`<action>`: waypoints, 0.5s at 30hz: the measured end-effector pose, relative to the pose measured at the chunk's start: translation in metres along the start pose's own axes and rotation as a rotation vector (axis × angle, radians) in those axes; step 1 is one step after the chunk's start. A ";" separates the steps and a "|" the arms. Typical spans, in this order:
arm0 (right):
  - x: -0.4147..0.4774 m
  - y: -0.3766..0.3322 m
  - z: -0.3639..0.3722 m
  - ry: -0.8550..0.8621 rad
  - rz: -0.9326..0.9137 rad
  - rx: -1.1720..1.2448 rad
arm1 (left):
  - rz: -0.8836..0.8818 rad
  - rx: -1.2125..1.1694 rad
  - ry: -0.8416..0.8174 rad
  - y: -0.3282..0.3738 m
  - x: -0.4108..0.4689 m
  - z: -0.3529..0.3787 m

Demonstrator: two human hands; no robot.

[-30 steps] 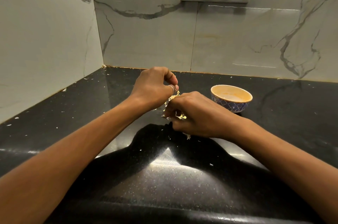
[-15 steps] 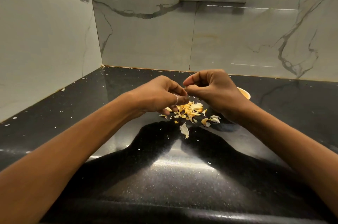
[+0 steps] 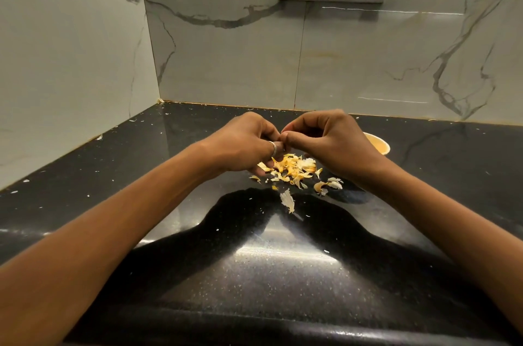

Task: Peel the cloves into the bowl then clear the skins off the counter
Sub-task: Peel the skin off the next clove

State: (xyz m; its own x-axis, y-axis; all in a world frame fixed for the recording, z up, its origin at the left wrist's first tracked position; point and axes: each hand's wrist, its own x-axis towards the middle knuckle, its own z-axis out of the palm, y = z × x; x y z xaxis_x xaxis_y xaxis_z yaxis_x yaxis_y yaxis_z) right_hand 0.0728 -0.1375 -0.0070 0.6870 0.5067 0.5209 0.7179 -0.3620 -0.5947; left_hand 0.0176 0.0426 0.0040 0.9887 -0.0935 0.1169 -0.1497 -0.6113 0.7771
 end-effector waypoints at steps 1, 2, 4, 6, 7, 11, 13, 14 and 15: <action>0.000 0.001 0.001 0.019 -0.025 -0.053 | -0.002 0.014 0.012 -0.001 0.001 0.000; 0.000 0.001 0.001 0.031 -0.046 -0.094 | -0.004 0.022 0.024 -0.002 0.002 0.001; 0.000 0.002 0.001 0.040 -0.073 -0.140 | -0.005 0.008 0.052 -0.004 0.004 0.002; 0.001 0.003 0.001 0.052 -0.081 -0.149 | -0.024 -0.072 0.061 -0.006 0.006 0.003; 0.001 0.003 0.001 0.056 -0.081 -0.146 | -0.041 -0.130 0.060 -0.006 0.006 0.003; 0.001 0.003 0.001 0.059 -0.096 -0.127 | -0.104 -0.312 0.074 -0.006 0.007 0.003; 0.001 0.002 0.002 0.072 -0.105 -0.134 | -0.109 -0.330 0.079 -0.006 0.007 0.003; 0.001 0.002 0.003 0.083 -0.107 -0.144 | -0.105 -0.329 0.078 -0.006 0.007 0.003; 0.000 0.003 0.003 0.093 -0.107 -0.156 | -0.102 -0.332 0.077 -0.006 0.007 0.004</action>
State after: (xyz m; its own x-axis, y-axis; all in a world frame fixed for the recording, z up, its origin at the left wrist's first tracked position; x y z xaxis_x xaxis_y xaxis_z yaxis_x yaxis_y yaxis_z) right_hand 0.0747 -0.1360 -0.0099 0.6082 0.4772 0.6343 0.7911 -0.4303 -0.4348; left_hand 0.0252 0.0426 -0.0018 0.9976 0.0222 0.0648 -0.0541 -0.3247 0.9443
